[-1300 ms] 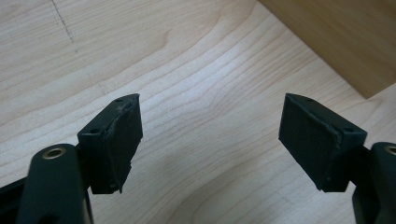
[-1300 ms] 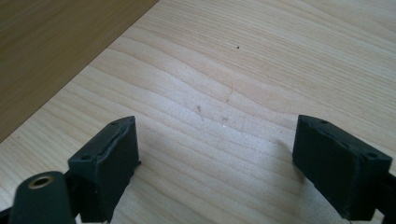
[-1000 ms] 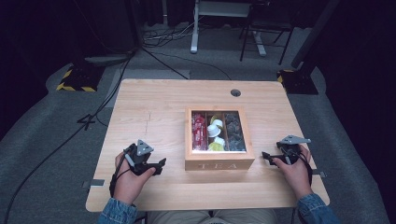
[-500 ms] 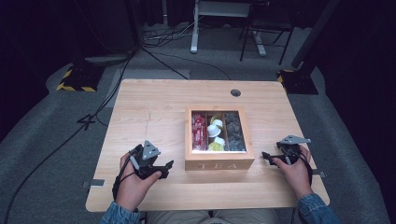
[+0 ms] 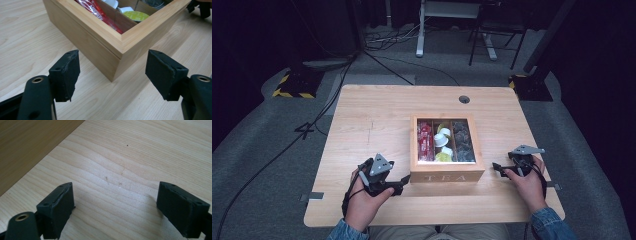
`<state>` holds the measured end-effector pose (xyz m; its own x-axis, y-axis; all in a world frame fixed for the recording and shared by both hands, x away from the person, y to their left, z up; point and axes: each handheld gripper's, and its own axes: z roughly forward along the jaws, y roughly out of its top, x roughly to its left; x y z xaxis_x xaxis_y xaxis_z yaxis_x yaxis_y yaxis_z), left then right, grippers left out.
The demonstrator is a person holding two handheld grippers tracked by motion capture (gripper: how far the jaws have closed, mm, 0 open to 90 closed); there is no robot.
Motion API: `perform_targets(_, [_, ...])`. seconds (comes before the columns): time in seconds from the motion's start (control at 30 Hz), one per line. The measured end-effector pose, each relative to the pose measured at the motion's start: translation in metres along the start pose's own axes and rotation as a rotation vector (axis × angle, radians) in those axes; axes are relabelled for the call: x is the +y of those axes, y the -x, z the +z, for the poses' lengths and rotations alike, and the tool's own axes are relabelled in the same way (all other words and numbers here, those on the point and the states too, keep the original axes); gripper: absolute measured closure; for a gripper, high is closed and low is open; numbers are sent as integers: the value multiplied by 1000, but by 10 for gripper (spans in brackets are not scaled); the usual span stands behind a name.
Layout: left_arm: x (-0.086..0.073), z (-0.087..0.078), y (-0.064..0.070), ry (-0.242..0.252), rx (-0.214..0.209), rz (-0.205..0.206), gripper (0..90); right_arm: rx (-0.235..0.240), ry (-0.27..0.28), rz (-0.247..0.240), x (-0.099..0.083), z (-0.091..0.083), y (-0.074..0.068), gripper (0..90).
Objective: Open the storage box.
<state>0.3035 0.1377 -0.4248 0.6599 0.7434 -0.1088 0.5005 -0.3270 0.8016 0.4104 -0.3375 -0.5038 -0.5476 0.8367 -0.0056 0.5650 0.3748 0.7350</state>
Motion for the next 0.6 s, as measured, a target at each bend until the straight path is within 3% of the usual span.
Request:
perform_targets(0.17, [-4, 13, 6, 18, -9, -1, 288, 0, 0, 0, 0, 0, 0, 142])
perform_targets(0.33, [-11, 25, 9, 15, 9, 12, 327, 0, 0, 0, 0, 0, 0, 142])
perform_targets(0.47, [-14, 31, 10, 18, 19, 25, 392, 0, 0, 0, 0, 0, 0, 142])
perform_targets(0.6, [-16, 35, 10, 7, 19, 42, 539, 0, 0, 1, 0, 0, 0, 142])
